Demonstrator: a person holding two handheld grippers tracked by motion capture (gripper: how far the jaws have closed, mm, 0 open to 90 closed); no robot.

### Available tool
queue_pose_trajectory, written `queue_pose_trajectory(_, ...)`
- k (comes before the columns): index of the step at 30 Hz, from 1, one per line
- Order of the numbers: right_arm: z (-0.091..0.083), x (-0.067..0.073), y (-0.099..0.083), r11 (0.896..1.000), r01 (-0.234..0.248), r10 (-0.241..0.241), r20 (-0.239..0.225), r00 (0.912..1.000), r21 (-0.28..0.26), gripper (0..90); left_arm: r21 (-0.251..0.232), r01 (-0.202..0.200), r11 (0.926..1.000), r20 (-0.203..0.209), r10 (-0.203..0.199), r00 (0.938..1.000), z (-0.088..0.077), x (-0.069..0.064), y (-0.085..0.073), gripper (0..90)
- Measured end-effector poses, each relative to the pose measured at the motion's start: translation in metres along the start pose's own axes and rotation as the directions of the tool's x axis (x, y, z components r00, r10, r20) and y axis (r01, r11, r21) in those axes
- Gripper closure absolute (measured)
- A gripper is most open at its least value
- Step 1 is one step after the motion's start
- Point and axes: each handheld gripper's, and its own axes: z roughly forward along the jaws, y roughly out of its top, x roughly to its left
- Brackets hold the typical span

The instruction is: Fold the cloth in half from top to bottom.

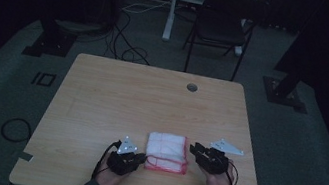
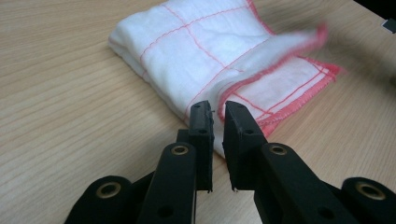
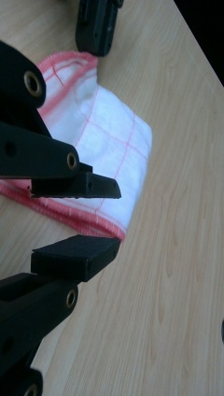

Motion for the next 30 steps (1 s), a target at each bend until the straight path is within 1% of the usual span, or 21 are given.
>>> queue_pose_trajectory(4, -0.001, -0.004, -0.002, 1.0, -0.01, 0.01, 0.014, 0.9999, 0.0, 68.6, -0.001, 0.008, 1.0, -0.012, -0.008, 0.9999, -0.003, 0.003, -0.003, 81.7)
queue_pose_trajectory(7, -0.002, -0.008, -0.004, 1.0, 0.008, -0.008, 0.05, 0.9987, 0.007, 67.7, -0.001, 0.009, 1.0, -0.026, -0.009, 0.9996, -0.006, 0.006, -0.005, 81.5)
queue_pose_trajectory(8, -0.002, -0.01, -0.006, 1.0, 0.006, -0.007, 0.063, 0.998, 0.007, 67.4, -0.003, 0.012, 0.9999, -0.033, -0.012, 0.9994, -0.007, 0.007, -0.006, 81.2)
queue_pose_trajectory(10, -0.002, -0.013, -0.008, 1.0, 0.003, -0.004, 0.071, 0.9975, 0.009, 67.1, -0.003, 0.014, 0.9999, -0.038, -0.015, 0.9992, -0.008, 0.009, -0.007, 81.0)
queue_pose_trajectory(11, 0.0, -0.02, -0.014, 1.0, 0.001, -0.004, 0.119, 0.9928, 0.023, 65.5, -0.003, 0.018, 0.9998, -0.054, -0.018, 0.9984, -0.01, 0.013, -0.009, 80.8)
queue_pose_trajectory(12, 0.0, -0.021, -0.016, 1.0, 0.003, -0.006, 0.129, 0.9917, 0.027, 65.3, -0.004, 0.021, 0.9998, -0.059, -0.022, 0.998, -0.011, 0.014, -0.009, 80.8)
queue_pose_trajectory(14, 0.003, -0.026, -0.021, 0.999, 0.016, -0.024, 0.165, 0.9859, 0.051, 64.6, -0.007, 0.024, 0.9997, -0.073, -0.025, 0.997, -0.011, 0.017, -0.009, 80.8)
queue_pose_trajectory(15, 0.003, -0.026, -0.021, 0.999, 0.016, -0.024, 0.165, 0.9859, 0.051, 64.6, -0.007, 0.024, 0.9997, -0.073, -0.025, 0.997, -0.011, 0.017, -0.009, 80.8)
queue_pose_trajectory(16, 0.005, -0.03, -0.025, 0.998, 0.006, -0.017, 0.174, 0.9845, 0.065, 63.9, -0.011, 0.021, 0.9997, -0.09, -0.022, 0.9957, -0.012, 0.02, -0.01, 80.6)
queue_pose_trajectory(18, 0.007, -0.032, -0.027, 0.997, 0.01, -0.025, 0.189, 0.9817, 0.077, 63.1, -0.01, 0.025, 0.9996, -0.102, -0.025, 0.9945, -0.012, 0.023, -0.01, 80.1)
queue_pose_trajectory(19, 0.009, -0.033, -0.027, 0.996, 0.019, -0.036, 0.202, 0.9786, 0.086, 62.5, -0.01, 0.025, 0.9996, -0.102, -0.025, 0.9945, -0.012, 0.023, -0.01, 80.1)
queue_pose_trajectory(20, 0.01, -0.034, -0.028, 0.996, 0.017, -0.036, 0.206, 0.9778, 0.09, 62.3, -0.008, 0.022, 0.9997, -0.118, -0.023, 0.9928, -0.012, 0.025, -0.011, 80.0)
queue_pose_trajectory(21, 0.011, -0.035, -0.028, 0.996, 0.013, -0.032, 0.206, 0.9781, 0.091, 62.3, -0.008, 0.022, 0.9997, -0.118, -0.023, 0.9928, -0.012, 0.025, -0.011, 80.1)
queue_pose_trajectory(25, 0.013, -0.036, -0.029, 0.995, 0.019, -0.04, 0.212, 0.9764, 0.1, 61.8, -0.013, 0.033, 0.9994, -0.143, -0.034, 0.9891, -0.014, 0.031, -0.011, 80.1)
queue_pose_trajectory(30, 0.014, -0.041, -0.029, 0.995, 0.006, -0.028, 0.223, 0.9745, 0.099, 61.6, -0.014, 0.038, 0.9992, -0.162, -0.04, 0.986, -0.014, 0.036, -0.012, 79.3)
